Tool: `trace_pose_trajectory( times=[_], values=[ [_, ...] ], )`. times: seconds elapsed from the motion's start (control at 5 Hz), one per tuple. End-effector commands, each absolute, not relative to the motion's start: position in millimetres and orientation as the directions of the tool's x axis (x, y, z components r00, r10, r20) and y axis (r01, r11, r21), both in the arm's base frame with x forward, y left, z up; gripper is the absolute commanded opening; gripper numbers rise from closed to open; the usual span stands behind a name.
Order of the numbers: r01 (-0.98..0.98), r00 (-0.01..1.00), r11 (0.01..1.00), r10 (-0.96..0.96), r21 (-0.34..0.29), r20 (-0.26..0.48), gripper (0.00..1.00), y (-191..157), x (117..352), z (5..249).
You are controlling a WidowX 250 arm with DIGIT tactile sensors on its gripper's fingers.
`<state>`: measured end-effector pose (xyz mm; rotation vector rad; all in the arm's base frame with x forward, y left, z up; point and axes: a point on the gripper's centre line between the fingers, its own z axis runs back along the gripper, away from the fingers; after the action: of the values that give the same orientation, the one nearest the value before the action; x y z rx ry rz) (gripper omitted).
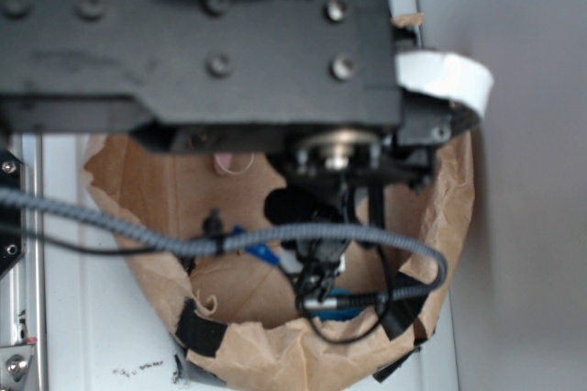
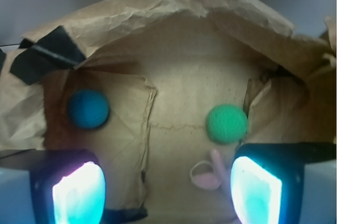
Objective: Grab the green ball.
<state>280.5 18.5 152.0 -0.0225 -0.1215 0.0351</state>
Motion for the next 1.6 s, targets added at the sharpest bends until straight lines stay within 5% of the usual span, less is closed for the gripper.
trace_pose_trajectory(
  times=[0.0,0.4,0.8,1.2,1.4],
  values=[
    [-0.047,0.991,0.998,0.040,0.052,0.129,1.00,43.9,312.3,109.4],
    [-0.003,0.991,0.998,-0.006,0.065,0.134,1.00,39.9,284.2,93.3],
    [-0.016,0.995,0.997,0.008,0.077,0.103,1.00,43.8,303.3,76.9],
    [-0.023,0.994,0.988,0.006,0.155,0.108,1.00,51.9,322.5,50.9],
    [-0.009,0.992,0.981,-0.016,0.194,0.129,0.00,58.8,325.0,40.3]
  ],
)
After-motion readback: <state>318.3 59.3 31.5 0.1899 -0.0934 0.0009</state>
